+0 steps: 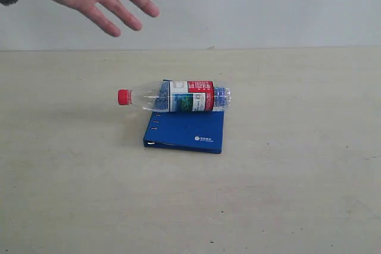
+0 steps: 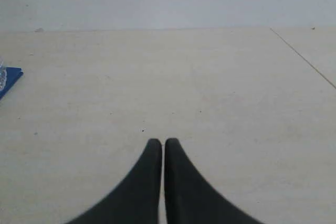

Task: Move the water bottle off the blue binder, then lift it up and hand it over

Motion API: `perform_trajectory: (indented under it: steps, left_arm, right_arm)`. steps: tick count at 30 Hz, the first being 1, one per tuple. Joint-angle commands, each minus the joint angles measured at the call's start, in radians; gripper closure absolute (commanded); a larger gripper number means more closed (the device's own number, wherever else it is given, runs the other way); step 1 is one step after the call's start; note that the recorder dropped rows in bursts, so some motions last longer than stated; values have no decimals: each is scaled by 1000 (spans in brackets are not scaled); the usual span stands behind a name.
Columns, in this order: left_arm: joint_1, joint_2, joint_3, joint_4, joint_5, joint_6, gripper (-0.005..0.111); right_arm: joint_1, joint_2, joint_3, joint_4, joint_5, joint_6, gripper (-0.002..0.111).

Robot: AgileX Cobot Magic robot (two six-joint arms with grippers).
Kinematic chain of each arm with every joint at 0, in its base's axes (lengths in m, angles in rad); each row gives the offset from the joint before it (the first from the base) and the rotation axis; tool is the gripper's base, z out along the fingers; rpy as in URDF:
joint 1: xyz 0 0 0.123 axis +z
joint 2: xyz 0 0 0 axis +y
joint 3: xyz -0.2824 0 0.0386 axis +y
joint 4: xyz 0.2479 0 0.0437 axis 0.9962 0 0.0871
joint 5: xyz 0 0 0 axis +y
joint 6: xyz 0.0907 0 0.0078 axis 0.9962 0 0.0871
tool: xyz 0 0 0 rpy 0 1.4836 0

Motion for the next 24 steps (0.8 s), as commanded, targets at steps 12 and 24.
perform_trajectory:
  steps: [12,24]
  left_arm:
    - [-3,-4,3,-9,-12,-3,102]
    - [-3,-4,3,-9,-12,-3,102]
  right_arm:
    - [1,21,-15,-52,-4,-53,109]
    - [1,182,-74,29,-268,-70,109]
